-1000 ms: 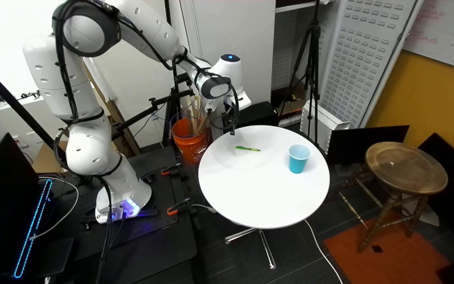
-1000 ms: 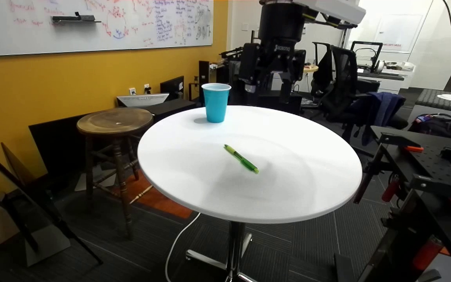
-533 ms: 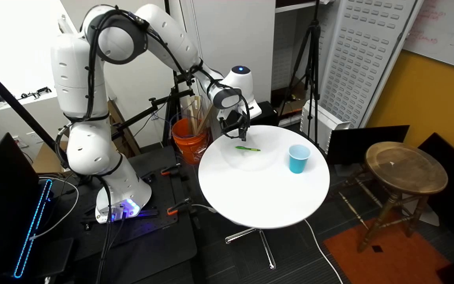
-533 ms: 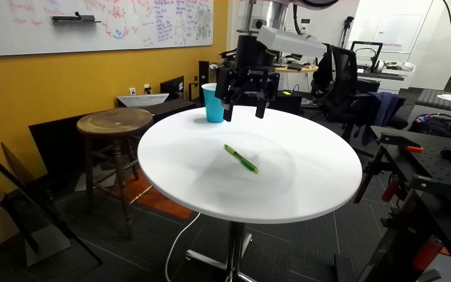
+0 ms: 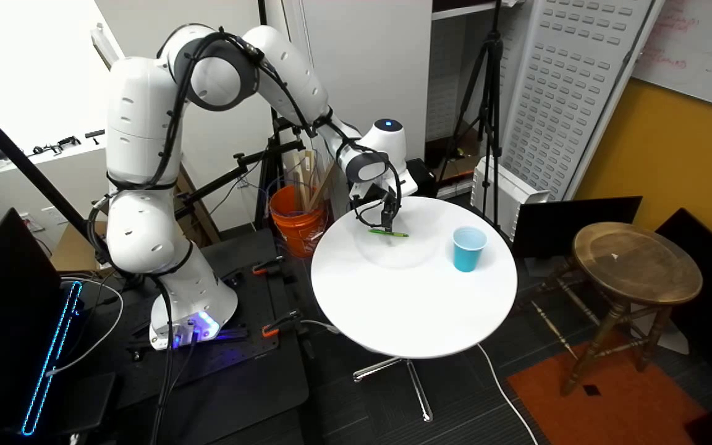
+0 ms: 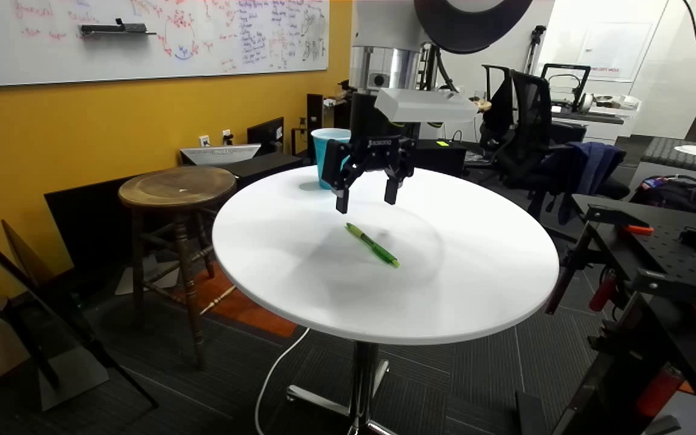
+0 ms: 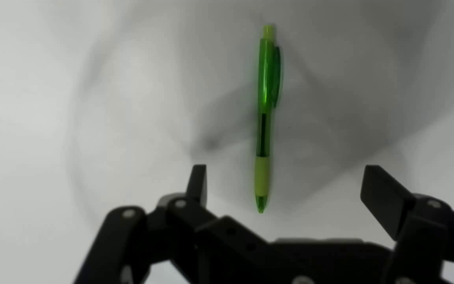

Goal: Move the green pen to the right

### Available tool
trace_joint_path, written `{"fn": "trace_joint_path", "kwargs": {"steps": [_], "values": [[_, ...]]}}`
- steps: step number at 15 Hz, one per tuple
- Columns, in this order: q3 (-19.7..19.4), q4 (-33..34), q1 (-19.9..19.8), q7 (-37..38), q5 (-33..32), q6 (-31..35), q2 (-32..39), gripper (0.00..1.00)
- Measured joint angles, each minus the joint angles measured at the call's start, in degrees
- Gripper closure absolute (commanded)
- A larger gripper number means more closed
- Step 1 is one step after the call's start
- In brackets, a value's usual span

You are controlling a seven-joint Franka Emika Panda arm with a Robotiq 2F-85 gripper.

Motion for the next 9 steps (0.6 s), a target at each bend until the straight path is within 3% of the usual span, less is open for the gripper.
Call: {"fn": "trace_joint_path", "kwargs": {"steps": [9], "values": [[-1.5,5.7,0.3,-0.1,0.0,0.0,6.1,0.0]]}}
